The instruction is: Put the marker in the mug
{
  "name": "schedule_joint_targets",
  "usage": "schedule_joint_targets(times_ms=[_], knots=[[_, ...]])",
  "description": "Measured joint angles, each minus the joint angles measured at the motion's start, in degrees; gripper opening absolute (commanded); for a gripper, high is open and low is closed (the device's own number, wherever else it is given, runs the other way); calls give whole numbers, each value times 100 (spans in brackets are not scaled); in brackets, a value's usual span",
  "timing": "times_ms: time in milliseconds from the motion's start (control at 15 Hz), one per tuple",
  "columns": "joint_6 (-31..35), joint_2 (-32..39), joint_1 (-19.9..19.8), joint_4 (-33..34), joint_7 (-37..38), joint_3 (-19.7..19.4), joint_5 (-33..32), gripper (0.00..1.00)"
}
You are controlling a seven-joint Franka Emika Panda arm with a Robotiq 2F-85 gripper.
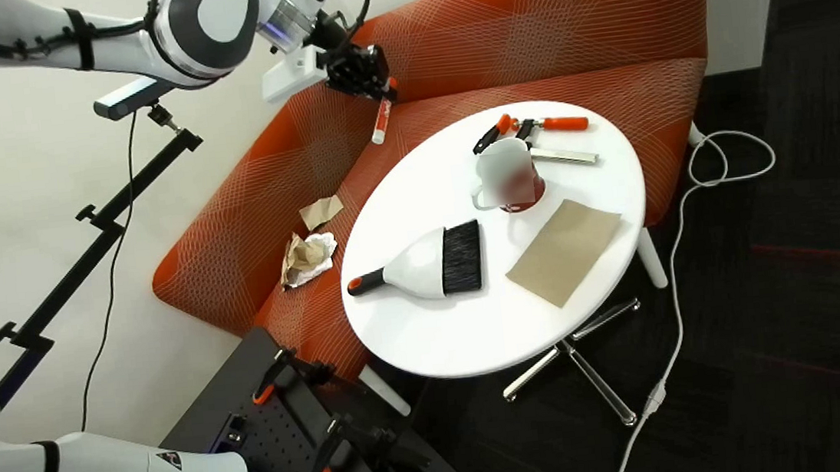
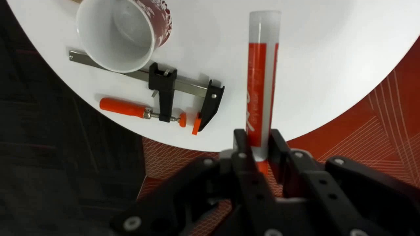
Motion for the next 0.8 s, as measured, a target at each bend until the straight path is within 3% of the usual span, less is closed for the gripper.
schedule_joint_targets(times_ms=[267,533,800], knots=[[688,117,327,-12,1366,-515,-916,5],[960,293,1236,23,3227,-1722,-2261,5],[935,479,1870,91,4758,-2405,-3182,5]])
